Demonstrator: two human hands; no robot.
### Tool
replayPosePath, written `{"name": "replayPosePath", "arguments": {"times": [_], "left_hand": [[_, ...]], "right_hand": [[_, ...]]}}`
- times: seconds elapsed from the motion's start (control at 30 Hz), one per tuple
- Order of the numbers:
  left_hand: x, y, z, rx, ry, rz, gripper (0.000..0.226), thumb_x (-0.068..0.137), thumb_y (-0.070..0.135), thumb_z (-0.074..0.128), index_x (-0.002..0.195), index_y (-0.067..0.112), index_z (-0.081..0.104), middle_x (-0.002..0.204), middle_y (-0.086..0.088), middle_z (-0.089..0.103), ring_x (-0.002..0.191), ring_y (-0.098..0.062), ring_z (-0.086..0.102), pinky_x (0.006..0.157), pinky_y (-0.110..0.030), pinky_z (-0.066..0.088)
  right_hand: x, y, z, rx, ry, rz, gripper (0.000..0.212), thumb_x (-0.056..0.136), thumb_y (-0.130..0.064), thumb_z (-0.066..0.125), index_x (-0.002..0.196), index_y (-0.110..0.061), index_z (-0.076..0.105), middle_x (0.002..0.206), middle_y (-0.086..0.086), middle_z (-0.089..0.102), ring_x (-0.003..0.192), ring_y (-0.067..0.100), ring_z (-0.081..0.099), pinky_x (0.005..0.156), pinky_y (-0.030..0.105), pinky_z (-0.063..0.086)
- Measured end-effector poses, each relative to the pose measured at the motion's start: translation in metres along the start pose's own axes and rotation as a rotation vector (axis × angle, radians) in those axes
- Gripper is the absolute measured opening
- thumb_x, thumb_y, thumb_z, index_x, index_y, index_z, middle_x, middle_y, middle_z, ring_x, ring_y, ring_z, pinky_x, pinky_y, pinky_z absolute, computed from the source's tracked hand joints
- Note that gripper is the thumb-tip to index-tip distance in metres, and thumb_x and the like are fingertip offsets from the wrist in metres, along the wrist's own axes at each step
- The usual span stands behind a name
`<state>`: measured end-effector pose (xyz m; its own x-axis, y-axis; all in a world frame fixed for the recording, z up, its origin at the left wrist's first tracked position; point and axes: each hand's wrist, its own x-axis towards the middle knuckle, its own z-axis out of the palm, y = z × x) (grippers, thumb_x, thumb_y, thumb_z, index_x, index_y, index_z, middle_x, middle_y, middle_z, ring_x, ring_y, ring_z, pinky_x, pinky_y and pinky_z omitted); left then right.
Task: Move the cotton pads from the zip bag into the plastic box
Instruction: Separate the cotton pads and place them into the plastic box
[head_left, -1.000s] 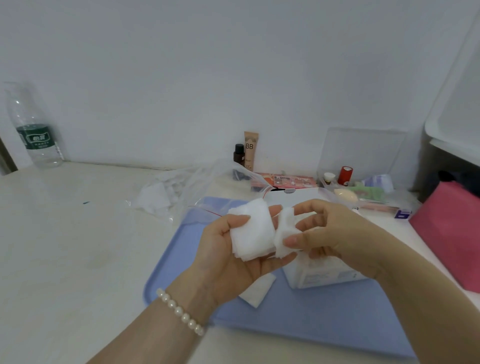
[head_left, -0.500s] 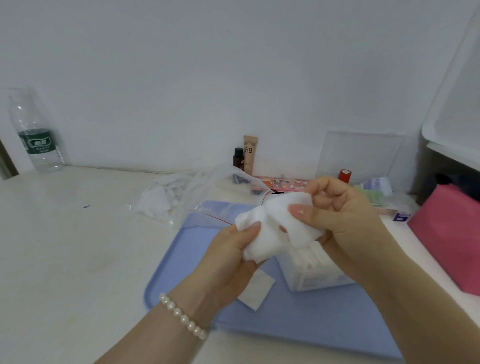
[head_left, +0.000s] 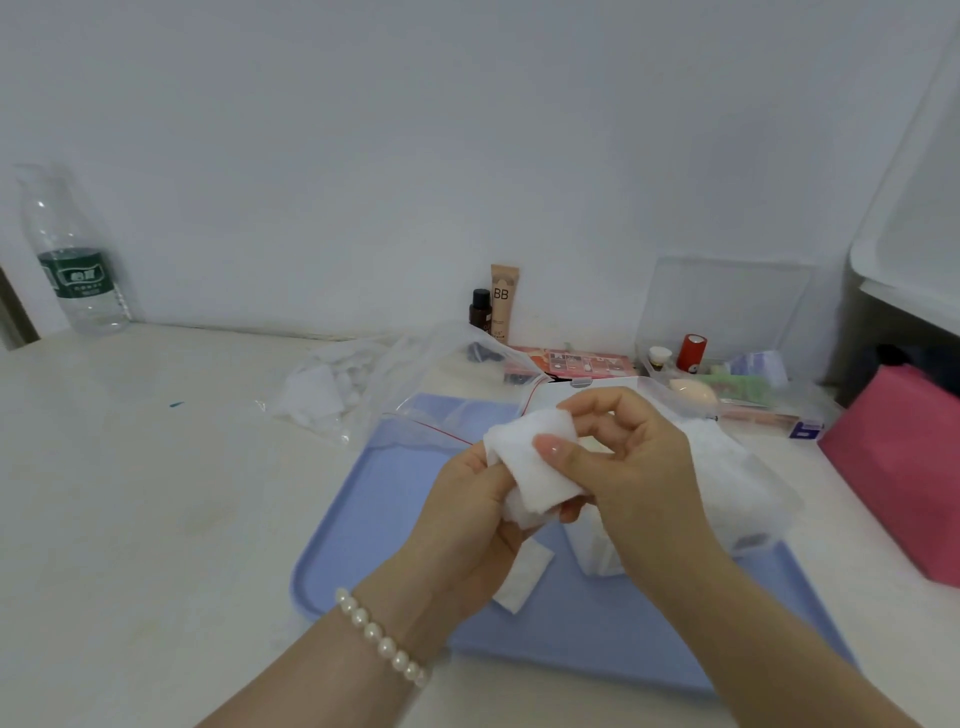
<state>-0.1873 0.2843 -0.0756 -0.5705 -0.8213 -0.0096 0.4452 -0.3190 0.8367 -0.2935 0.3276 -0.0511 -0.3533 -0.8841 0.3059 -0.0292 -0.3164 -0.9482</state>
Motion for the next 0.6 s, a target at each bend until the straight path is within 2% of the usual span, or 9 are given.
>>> {"name": "replayPosePath", "arguments": {"times": [0.1, 0.2, 0.37, 0.43, 0.5, 0.53, 0.6], "left_hand": [[-0.002, 0.001, 0.002, -0.051, 0.023, -0.058, 0.030, 0.097, 0.013, 0.038, 0.106, -0.002, 0.063, 0.088, -0.020, 0.066, 0.060, -0.023, 0.056, 0.054, -0.026, 0.049], [-0.002, 0.000, 0.003, -0.143, 0.067, -0.127, 0.053, 0.100, 0.039, 0.031, 0.116, -0.003, 0.059, 0.092, -0.021, 0.065, 0.060, -0.025, 0.055, 0.052, -0.026, 0.049], [-0.002, -0.002, 0.004, -0.204, 0.083, -0.162, 0.067, 0.092, 0.056, 0.029, 0.118, 0.001, 0.058, 0.104, -0.021, 0.068, 0.085, -0.029, 0.061, 0.058, -0.028, 0.050], [-0.004, -0.003, 0.005, -0.155, 0.053, -0.126, 0.063, 0.084, 0.055, 0.041, 0.114, 0.002, 0.060, 0.104, -0.018, 0.069, 0.090, -0.026, 0.064, 0.065, -0.029, 0.051], [-0.005, -0.004, 0.006, -0.092, 0.016, -0.075, 0.050, 0.078, 0.038, 0.054, 0.111, 0.001, 0.061, 0.102, -0.013, 0.071, 0.092, -0.021, 0.068, 0.073, -0.029, 0.056], [-0.005, -0.004, 0.005, -0.081, 0.005, -0.065, 0.047, 0.078, 0.031, 0.056, 0.112, -0.001, 0.060, 0.102, -0.013, 0.071, 0.093, -0.020, 0.069, 0.074, -0.027, 0.056], [-0.004, -0.003, 0.004, -0.097, -0.003, -0.066, 0.048, 0.079, 0.026, 0.056, 0.117, -0.004, 0.057, 0.107, -0.015, 0.070, 0.097, -0.021, 0.068, 0.074, -0.026, 0.057]], "right_hand": [[-0.003, 0.005, 0.004, -0.015, 0.001, -0.010, 0.024, 0.074, 0.014, 0.066, 0.079, -0.009, 0.057, 0.076, 0.012, 0.055, 0.043, 0.016, 0.059, 0.031, 0.019, 0.039], [-0.005, 0.007, 0.005, -0.038, 0.019, -0.030, 0.025, 0.076, 0.013, 0.065, 0.077, -0.011, 0.057, 0.076, 0.009, 0.050, 0.041, 0.013, 0.057, 0.031, 0.017, 0.038], [-0.007, 0.010, 0.005, -0.065, 0.006, -0.044, 0.025, 0.079, 0.011, 0.063, 0.079, -0.014, 0.058, 0.080, 0.004, 0.050, 0.047, 0.008, 0.057, 0.033, 0.015, 0.040], [-0.007, 0.017, 0.004, -0.195, 0.020, -0.113, 0.028, 0.080, 0.001, 0.067, 0.080, -0.026, 0.059, 0.081, -0.008, 0.055, 0.058, 0.007, 0.060, 0.042, 0.018, 0.045], [-0.006, 0.024, 0.003, -0.473, 0.073, -0.254, 0.024, 0.080, -0.016, 0.065, 0.084, -0.038, 0.057, 0.082, -0.016, 0.056, 0.071, 0.001, 0.058, 0.057, 0.017, 0.047], [-0.005, 0.026, 0.002, -0.604, 0.111, -0.320, 0.021, 0.080, -0.023, 0.063, 0.089, -0.040, 0.056, 0.082, -0.018, 0.053, 0.075, -0.003, 0.054, 0.060, 0.014, 0.044], [-0.002, 0.029, 0.000, -0.754, 0.182, -0.399, 0.023, 0.079, -0.036, 0.059, 0.101, -0.032, 0.057, 0.084, -0.018, 0.045, 0.075, -0.005, 0.049, 0.059, 0.014, 0.041]]}}
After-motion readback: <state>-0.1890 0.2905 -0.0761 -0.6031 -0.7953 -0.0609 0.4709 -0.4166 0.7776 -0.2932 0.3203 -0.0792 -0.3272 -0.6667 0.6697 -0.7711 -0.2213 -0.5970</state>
